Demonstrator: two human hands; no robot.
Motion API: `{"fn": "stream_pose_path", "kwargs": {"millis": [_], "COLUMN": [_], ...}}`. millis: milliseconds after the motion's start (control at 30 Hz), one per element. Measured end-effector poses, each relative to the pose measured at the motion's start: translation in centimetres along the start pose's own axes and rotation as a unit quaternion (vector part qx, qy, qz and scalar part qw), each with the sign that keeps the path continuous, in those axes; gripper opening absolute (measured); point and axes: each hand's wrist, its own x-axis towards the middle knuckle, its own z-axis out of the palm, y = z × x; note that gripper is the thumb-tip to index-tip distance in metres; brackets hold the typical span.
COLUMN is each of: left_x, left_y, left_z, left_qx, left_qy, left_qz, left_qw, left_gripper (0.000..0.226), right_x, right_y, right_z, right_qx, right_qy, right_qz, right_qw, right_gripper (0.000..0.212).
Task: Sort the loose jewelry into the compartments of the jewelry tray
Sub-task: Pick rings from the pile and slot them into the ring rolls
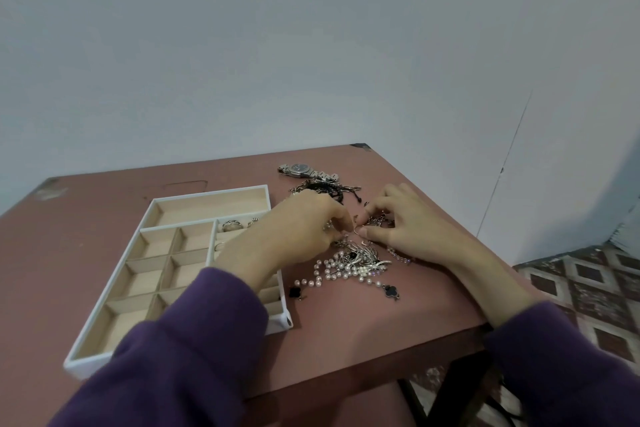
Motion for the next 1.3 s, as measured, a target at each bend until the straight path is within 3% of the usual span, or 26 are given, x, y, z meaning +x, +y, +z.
{"fn": "stream_pose_path", "kwargs": {"millis": [300,733,1033,1300], "left_x": [0.0,3.0,3.9,3.4], "left_y": [-0.2,0.3,-1.2,-1.9], "left_z": [-1.4,-0.6,0.1,-0.3], "left_qx": [0.027,-0.019,0.009,-0.043], "left_qy": [-0.037,-0.055,0.011,-0.026], "left_qz": [-0.034,0.028,-0.028,-0.038], "left_qw": [0.998,0.998,1.000,0.998], "left_gripper": [0.012,0.012,0.009,0.019], "right_x": [-0.1,-0.1,-0.4,-0.3], "right_y": [0.0,-0.6,-0.7,-0.7], "right_z": [0.1,-0.1,-0.1,-0.1], "right_qx": [-0.020,-0.049,-0.046,-0.061], "right_qy": [0.010,0.093,0.086,0.067], "right_qz": [-0.011,-0.010,-0.007,-0.017], "right_qw": [1.000,0.994,0.995,0.996], "right_gripper": [0.008,0.010,0.006,0.010]}}
